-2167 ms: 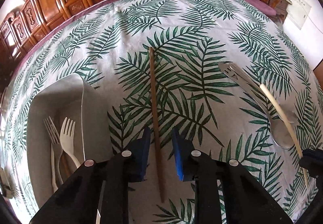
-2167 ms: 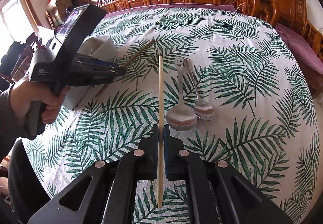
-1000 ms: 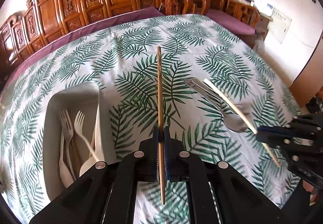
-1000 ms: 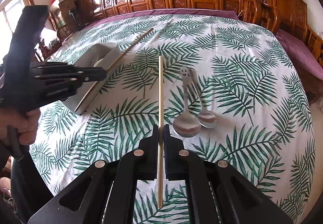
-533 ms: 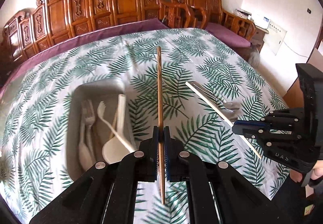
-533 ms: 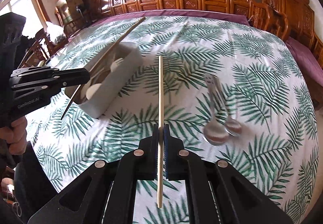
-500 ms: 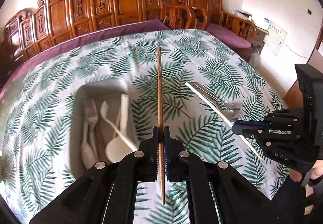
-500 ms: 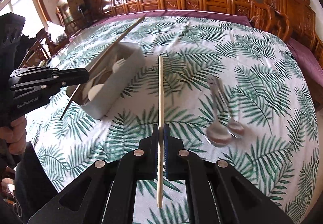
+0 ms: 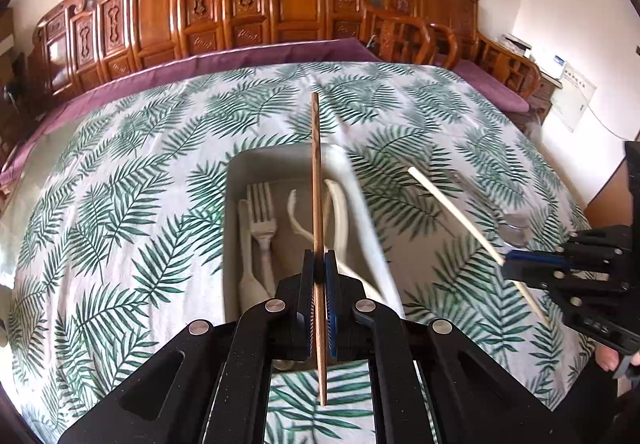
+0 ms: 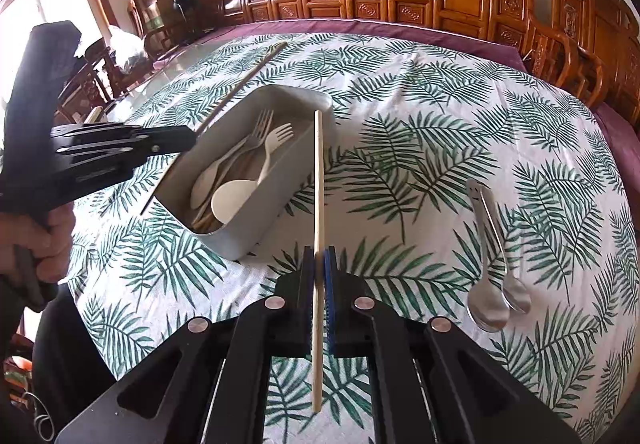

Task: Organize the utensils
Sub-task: 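Carry the brown chopstick into the grey tray and open the left tool while right holds, then lower the wooden chopstick into the grey tray and open the right tool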

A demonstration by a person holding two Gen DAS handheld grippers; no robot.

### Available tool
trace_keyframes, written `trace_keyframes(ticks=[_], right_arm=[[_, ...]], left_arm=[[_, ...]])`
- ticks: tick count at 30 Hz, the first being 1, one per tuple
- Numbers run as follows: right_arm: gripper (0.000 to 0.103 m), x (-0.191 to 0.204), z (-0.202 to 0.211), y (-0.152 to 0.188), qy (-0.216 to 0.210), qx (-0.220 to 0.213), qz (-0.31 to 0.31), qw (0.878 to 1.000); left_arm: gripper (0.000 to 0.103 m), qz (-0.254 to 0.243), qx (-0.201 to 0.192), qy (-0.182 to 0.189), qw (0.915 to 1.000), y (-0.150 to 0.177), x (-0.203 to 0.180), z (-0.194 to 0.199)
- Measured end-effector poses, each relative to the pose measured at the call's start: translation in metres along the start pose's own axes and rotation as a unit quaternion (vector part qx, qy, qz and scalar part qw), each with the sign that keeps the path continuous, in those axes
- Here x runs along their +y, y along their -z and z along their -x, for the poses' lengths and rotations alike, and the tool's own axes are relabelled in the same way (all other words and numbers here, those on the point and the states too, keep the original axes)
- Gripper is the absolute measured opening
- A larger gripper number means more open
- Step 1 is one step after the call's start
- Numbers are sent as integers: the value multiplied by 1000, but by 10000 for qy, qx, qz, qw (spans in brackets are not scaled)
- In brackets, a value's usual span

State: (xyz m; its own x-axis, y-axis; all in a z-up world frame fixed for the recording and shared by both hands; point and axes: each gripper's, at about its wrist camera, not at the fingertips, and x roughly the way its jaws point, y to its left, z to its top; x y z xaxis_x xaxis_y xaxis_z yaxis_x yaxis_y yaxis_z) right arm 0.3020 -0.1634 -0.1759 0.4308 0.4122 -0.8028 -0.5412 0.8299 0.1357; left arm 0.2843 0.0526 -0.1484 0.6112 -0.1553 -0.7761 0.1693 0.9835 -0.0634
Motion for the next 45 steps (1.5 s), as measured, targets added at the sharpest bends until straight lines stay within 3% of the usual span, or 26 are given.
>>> trace_keyframes(ticks=[7, 20, 34, 35, 36, 38, 40, 45], right_arm=[[6, 10, -5, -7, -23, 32, 43, 10000], [6, 16, -14, -13, 2, 121, 89, 9999], [6, 39, -38, -45, -215, 123, -19, 9997], [6, 41, -40, -49, -242, 117, -42, 9996], [6, 43, -42, -52, -252, 113, -51, 9996], [6, 49, -47, -60, -238, 107, -64, 9996], [6, 55, -52, -66, -208, 117, -61, 9997], [6, 65, -65, -81, -122, 126, -106, 9998]], left_arm=[[4, 205, 81, 15, 9998, -1, 20, -16], [5, 113, 306, -45, 9995, 0, 26, -34], [7, 255, -133, -110, 9995, 12, 47, 11], [10, 261, -168, -129, 9994, 13, 48, 13], [20, 261, -225, -170, 9993, 13, 50, 18], [29, 254, -370, -254, 9987, 14, 53, 26], [32, 303, -432, -257, 9983, 14, 58, 32], [60, 397, -620, -334, 9967, 16, 67, 43]])
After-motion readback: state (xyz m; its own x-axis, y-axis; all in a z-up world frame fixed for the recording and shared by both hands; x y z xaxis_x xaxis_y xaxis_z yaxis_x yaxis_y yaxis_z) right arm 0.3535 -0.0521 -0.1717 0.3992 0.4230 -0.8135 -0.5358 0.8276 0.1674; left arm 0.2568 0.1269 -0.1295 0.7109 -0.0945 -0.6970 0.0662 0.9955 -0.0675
